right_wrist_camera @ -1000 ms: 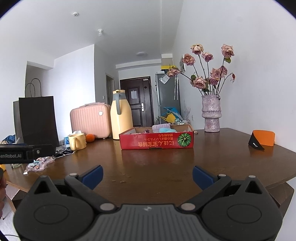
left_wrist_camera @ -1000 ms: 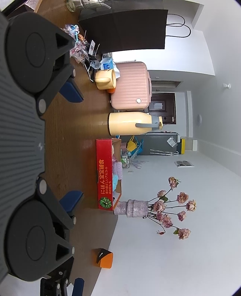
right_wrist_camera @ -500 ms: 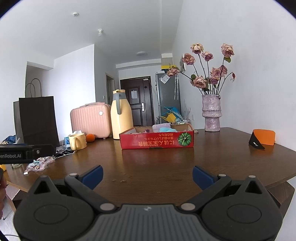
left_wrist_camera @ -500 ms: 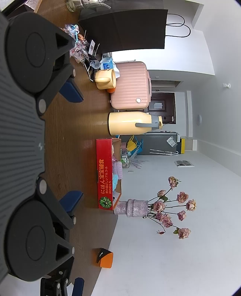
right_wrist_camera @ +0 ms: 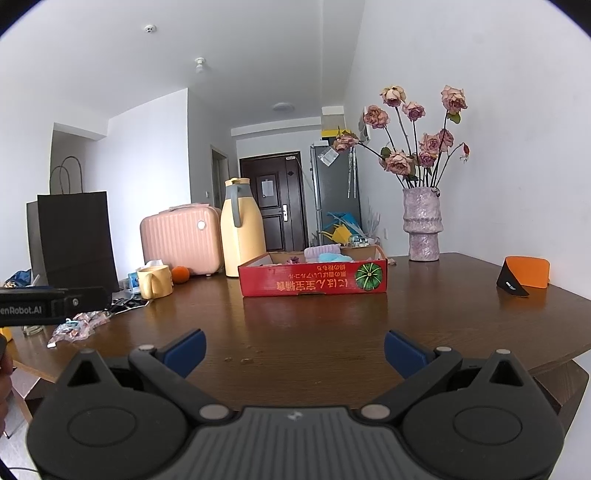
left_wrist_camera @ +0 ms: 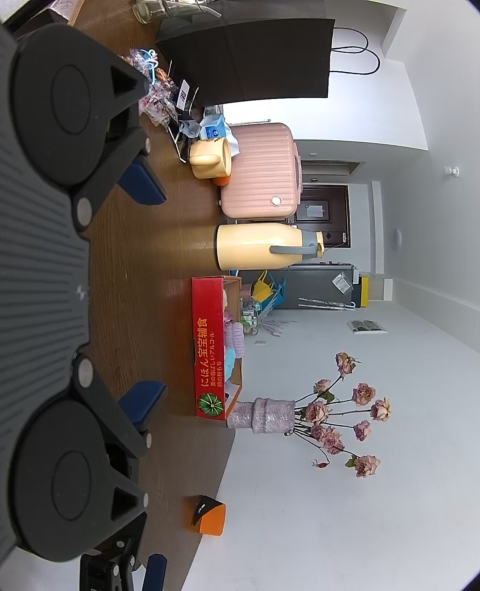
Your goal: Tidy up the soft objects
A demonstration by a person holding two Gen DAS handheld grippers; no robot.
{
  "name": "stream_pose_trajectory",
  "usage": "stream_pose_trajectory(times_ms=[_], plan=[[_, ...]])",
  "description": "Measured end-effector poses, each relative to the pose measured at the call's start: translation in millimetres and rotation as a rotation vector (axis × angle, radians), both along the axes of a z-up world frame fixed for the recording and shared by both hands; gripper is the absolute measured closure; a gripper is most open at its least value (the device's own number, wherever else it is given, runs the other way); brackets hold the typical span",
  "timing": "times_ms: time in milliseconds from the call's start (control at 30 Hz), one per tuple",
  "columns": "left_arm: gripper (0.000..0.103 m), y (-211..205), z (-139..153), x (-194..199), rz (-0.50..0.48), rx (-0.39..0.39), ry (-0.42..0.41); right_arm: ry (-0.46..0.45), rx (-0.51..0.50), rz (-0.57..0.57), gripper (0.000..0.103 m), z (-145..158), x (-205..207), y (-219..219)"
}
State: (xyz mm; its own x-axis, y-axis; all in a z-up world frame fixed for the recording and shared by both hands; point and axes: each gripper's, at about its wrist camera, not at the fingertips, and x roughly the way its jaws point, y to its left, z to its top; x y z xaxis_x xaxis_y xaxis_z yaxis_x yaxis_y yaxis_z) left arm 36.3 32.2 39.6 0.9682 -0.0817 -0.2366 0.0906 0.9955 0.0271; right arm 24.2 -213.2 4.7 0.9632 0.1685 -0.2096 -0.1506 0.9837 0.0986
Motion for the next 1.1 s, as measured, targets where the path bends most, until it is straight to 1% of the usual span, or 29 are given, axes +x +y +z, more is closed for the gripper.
stream_pose_trajectory(times_ms=[400, 667, 933, 1033, 1100], plan=[[0.0, -1.3, 1.5, -2.8, 0.001, 0.012, -0.018, -0.004, -0.006, -0.003, 0.0, 0.0, -0.4, 0.8], [0.0, 0.3, 1.4, -2.4, -0.008, 0.0, -0.021, -0.008, -0.006, -0.003, 0.0, -1.2, -1.0, -0.2], [0.0, -1.9, 1.6, -6.1, -0.013, 0.006, -0.042, -0.013, -0.011, 0.001, 0.0, -1.5, -0.6, 0.2], [0.0, -1.7, 1.1, -6.7, -0.012, 0.0, -0.044, -0.013, -0.01, 0.001, 0.0, -1.8, -1.0, 0.3], [0.0, -2.3, 1.2, -7.4, 0.006, 0.007, -0.047, -0.015, -0.011, 0.002, 0.0, -2.0, -1.0, 0.5]])
